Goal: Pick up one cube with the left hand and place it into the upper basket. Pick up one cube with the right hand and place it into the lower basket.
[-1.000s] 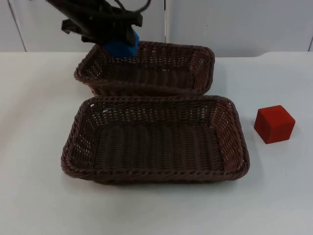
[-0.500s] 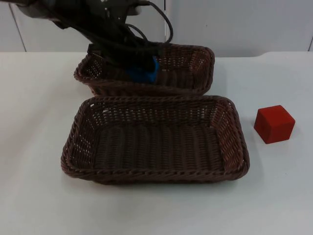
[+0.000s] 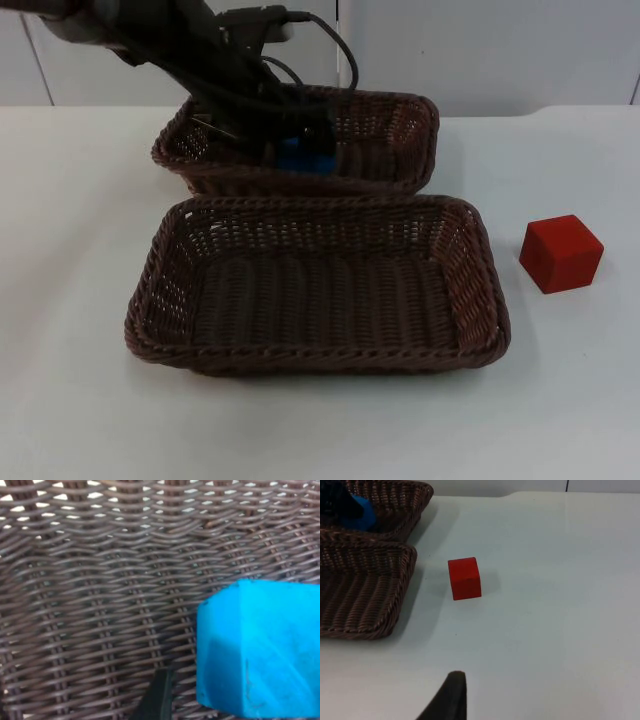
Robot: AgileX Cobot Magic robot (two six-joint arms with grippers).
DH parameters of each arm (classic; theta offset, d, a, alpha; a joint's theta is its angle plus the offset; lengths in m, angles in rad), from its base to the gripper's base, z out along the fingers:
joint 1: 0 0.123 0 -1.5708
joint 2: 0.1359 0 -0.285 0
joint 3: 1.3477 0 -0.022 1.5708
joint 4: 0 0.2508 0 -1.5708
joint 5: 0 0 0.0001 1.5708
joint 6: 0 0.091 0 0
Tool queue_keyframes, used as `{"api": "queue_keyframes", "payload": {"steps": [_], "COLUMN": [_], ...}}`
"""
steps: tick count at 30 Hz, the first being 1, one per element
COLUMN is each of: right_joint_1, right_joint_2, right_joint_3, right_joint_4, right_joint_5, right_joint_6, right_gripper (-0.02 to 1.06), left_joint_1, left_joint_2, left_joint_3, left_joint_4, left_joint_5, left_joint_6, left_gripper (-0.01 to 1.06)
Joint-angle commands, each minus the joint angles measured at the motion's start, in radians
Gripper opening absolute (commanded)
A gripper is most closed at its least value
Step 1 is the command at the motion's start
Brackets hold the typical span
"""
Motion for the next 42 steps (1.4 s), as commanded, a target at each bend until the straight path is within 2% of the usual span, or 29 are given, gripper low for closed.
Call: {"api": "queue_keyframes", "payload": {"steps": [1,26,33,42], "right_joint_1": [-0.002,-0.002,-0.002,-0.002], "right_joint_2": [-0.001,-0.001,-0.001,-0.001], "right_joint_3": [0.001,0.001,0.001,0.001], "right_joint_4": [0.000,0.000,0.000,-0.002], "right_joint_5": [-0.003,-0.003,-0.003,-0.003], "right_joint_6": [-0.009,-0.009,-0.009,-0.009], "right_gripper": [1.05,1.05,1.05,1.05], "left_joint_1": [-0.006,-0.004,-0.004,-0.004], "left_joint_2": [-0.030,-0.356,-0.446,-0.605], "left_joint_3": [-0.005,0.001,0.068,0.305], "left_joint_4": [-0.015,0.034,0.062,0.074], "left_joint_5": [0.011,0.194,0.174,0.024], "left_joint_6": [0.003,-0.037,-0.055,-0.057], "left_gripper": [0.85,0.85,0.85,0.85]}}
